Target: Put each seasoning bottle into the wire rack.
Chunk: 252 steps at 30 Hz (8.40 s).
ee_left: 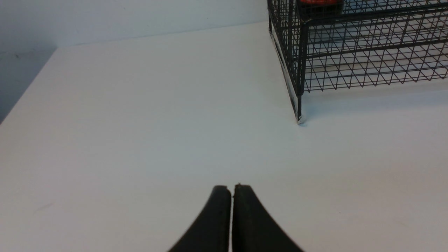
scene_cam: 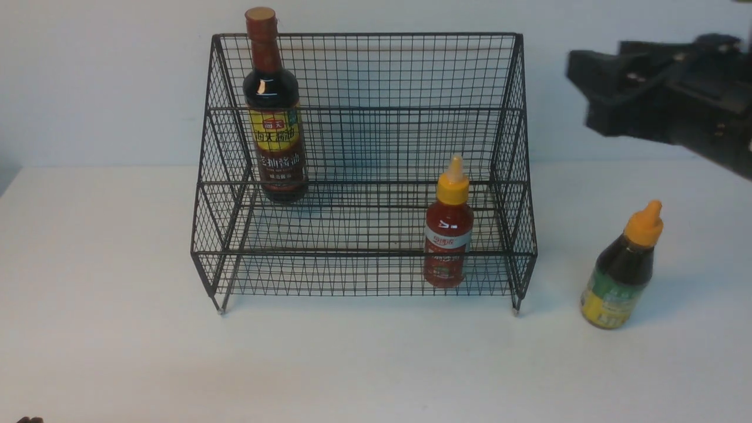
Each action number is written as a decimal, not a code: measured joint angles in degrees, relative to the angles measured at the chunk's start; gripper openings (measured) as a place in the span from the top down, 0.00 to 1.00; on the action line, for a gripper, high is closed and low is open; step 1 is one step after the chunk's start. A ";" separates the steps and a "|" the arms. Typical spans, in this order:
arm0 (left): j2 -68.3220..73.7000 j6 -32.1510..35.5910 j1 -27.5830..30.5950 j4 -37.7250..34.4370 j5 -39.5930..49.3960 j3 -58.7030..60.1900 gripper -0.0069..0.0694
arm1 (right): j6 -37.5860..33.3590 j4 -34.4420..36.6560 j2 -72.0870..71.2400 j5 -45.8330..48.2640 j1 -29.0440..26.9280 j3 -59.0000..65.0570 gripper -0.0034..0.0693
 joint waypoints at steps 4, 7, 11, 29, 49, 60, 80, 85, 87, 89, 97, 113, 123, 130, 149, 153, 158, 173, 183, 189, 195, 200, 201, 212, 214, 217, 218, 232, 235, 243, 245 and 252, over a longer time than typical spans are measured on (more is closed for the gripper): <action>0.00 0.00 0.00 0.00 0.00 0.00 0.92 | 0.00 1.25 -3.34 -7.45 -6.62 10.85 0.42; 0.00 0.00 0.00 0.00 0.05 0.00 0.92 | 0.06 3.11 -3.29 -16.93 -10.01 18.36 0.41; 0.00 0.00 0.00 0.06 0.05 0.00 0.92 | 0.12 4.95 0.73 -32.35 -11.06 25.67 0.38; 0.00 0.00 0.00 0.06 0.05 0.00 0.92 | -0.07 4.41 26.66 -46.80 -11.24 21.46 0.34; 0.00 0.00 0.00 0.06 0.05 0.00 0.92 | 16.96 -15.92 1.42 -22.39 -11.17 15.49 0.56; 0.00 0.00 0.00 0.06 0.05 0.00 0.92 | 33.52 -31.61 -3.31 -15.82 4.23 3.23 0.56; 0.00 0.00 0.00 0.06 0.05 0.00 0.92 | 25.84 -29.42 33.26 -19.56 19.78 -24.50 0.56; 0.00 0.00 0.00 0.06 0.05 0.00 0.92 | 22.55 -27.65 38.42 -23.81 19.78 -26.27 0.56; 0.00 0.00 0.00 0.06 0.05 0.00 0.92 | 20.04 -26.48 39.59 -23.87 19.78 -26.46 0.56; 0.00 0.00 0.00 0.06 0.05 0.00 0.92 | 18.26 -25.40 40.24 -23.87 19.78 -26.46 0.56; 0.00 0.00 0.00 0.06 0.05 0.00 0.92 | 14.18 -15.87 42.25 -24.01 19.78 -26.57 0.56; 0.00 0.00 0.00 0.06 0.05 0.00 0.92 | 14.13 -10.66 47.92 -23.65 19.78 -26.57 0.56; 0.00 0.00 0.00 0.06 0.05 0.00 0.92 | 14.13 -9.83 47.31 -23.11 19.78 -27.00 0.31; 0.00 0.00 0.00 0.06 0.05 0.00 0.92 | 14.52 -9.69 38.30 -8.82 19.78 -27.00 0.17; 0.00 0.00 0.00 0.06 0.05 0.00 0.92 | 7.20 -10.95 -9.15 30.34 19.50 -14.61 0.97; 0.00 0.00 0.00 0.06 0.05 0.00 0.92 | 9.83 -10.88 -19.19 26.81 17.13 -5.21 0.97; 0.00 0.00 0.00 0.06 0.05 0.00 0.92 | 6.04 -7.90 -29.95 20.38 12.09 5.65 0.97; 0.00 0.00 0.00 0.06 0.05 0.00 0.92 | -5.43 9.61 -52.60 2.08 -3.02 26.06 0.97; 0.00 0.00 0.00 0.06 0.05 0.00 0.92 | -5.66 9.65 -54.36 1.35 -3.25 26.15 0.97; 0.00 0.00 0.00 0.06 0.05 0.00 0.92 | -5.66 9.79 -54.36 1.35 -3.25 26.15 0.97; 0.00 0.00 0.00 0.06 0.05 0.00 0.92 | -7.25 8.13 -54.68 3.39 -3.50 26.48 0.97; 0.00 0.00 0.00 0.06 0.05 0.00 0.92 | -8.46 3.34 -55.20 7.08 -9.47 31.16 0.97; 0.00 0.00 0.00 0.06 0.05 0.00 0.92 | -8.47 3.04 -55.27 7.39 -11.18 32.53 0.97; -0.05 0.00 0.05 0.06 0.05 0.00 0.92 | -7.99 1.87 -65.80 23.51 -18.59 47.12 0.97; -0.05 0.00 0.05 0.06 0.05 0.00 0.92 | -7.99 1.83 -65.93 23.93 -18.59 47.06 0.97; -0.05 0.00 0.05 0.06 0.05 0.00 0.92 | -7.43 2.44 -66.12 24.30 -18.59 47.02 0.97; -0.05 0.00 0.05 0.06 0.05 0.00 0.92 | -7.26 2.62 -66.12 24.30 -18.59 47.02 0.97; -0.05 0.00 0.05 0.06 0.05 0.00 0.92 | -7.21 5.93 -66.12 25.00 -15.76 46.85 0.97; -0.05 0.00 0.05 0.06 0.05 0.00 0.92 | -7.34 6.06 -66.12 25.00 -15.76 46.85 0.97; -0.05 0.00 0.05 0.06 0.05 0.00 0.92 | -7.34 6.12 -66.12 25.00 -15.76 46.85 0.97; -0.05 0.00 0.05 0.06 0.05 0.00 0.92 | -7.34 6.12 -66.12 25.00 -15.76 46.85 0.97; -0.05 0.00 0.05 0.06 0.05 0.00 0.92 | -7.34 6.01 -66.12 25.00 -15.76 46.85 0.97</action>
